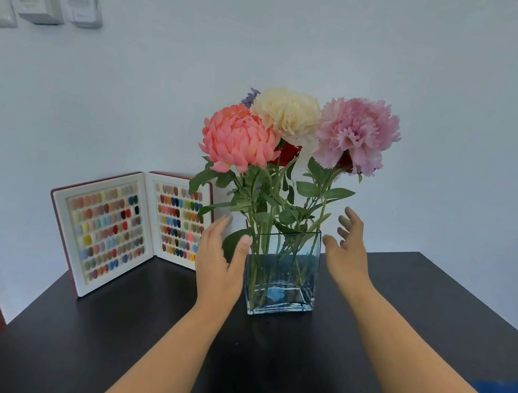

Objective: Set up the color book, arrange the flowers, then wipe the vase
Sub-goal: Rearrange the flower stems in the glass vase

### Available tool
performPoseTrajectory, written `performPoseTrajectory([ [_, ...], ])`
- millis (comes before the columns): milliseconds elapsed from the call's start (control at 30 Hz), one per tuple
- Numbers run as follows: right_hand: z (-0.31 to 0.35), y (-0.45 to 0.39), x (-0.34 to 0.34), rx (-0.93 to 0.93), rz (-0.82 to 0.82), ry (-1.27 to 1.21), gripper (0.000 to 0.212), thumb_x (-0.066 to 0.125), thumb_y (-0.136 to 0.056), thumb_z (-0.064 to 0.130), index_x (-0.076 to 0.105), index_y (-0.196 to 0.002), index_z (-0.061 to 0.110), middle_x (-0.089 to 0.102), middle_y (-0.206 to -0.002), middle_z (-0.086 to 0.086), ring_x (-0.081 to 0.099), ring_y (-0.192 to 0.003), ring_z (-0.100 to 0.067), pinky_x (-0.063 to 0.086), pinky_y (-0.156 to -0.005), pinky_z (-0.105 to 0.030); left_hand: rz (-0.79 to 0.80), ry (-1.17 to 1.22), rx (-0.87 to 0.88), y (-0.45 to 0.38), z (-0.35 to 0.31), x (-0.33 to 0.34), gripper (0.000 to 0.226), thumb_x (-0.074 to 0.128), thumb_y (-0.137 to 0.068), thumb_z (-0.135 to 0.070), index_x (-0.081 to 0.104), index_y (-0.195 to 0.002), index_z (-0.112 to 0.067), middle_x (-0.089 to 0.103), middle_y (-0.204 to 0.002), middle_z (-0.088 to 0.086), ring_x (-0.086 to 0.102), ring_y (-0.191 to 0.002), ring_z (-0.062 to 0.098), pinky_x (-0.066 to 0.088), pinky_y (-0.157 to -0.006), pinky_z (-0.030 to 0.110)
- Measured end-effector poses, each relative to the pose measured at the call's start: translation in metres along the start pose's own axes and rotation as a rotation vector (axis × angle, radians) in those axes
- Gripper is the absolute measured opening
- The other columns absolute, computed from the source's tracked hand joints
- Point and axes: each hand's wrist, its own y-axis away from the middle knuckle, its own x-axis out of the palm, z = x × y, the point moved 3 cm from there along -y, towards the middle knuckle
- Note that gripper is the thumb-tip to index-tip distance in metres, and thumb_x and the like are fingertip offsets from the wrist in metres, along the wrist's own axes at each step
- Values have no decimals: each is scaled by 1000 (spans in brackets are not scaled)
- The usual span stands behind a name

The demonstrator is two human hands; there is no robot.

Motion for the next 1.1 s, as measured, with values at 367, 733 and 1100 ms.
performPoseTrajectory([
  [367, 3, -8, 14, 83, 171, 44, 60, 43, -96, 16, 18, -147, 36, 37, -149, -4, 37, -133, -20, 34, -98, -31, 155, -100, -3, -17, 7, 13, 54, 41, -97, -48, 45, -142, -17, 49, -144, 3, 39, -134, 19, 32, -111, 42],
  [733, 1, 2, 15, 97, 180, 83, 58, 43, -96, 21, 20, -145, 42, 42, -147, -3, 51, -113, -11, 38, -74, -15, 224, 179, -200, -1, 26, 21, 56, 35, -94, -55, 51, -139, -25, 56, -134, -11, 46, -127, 5, 36, -108, 25],
  [1100, 5, 4, 14, 92, 145, 117, 61, 49, -90, 19, 24, -143, 34, 47, -143, -6, 46, -127, -23, 40, -84, -27, 194, 182, -227, 2, 31, 31, 40, 38, -103, -34, 49, -140, -21, 54, -128, -16, 41, -107, -29, 29, -87, -6],
])
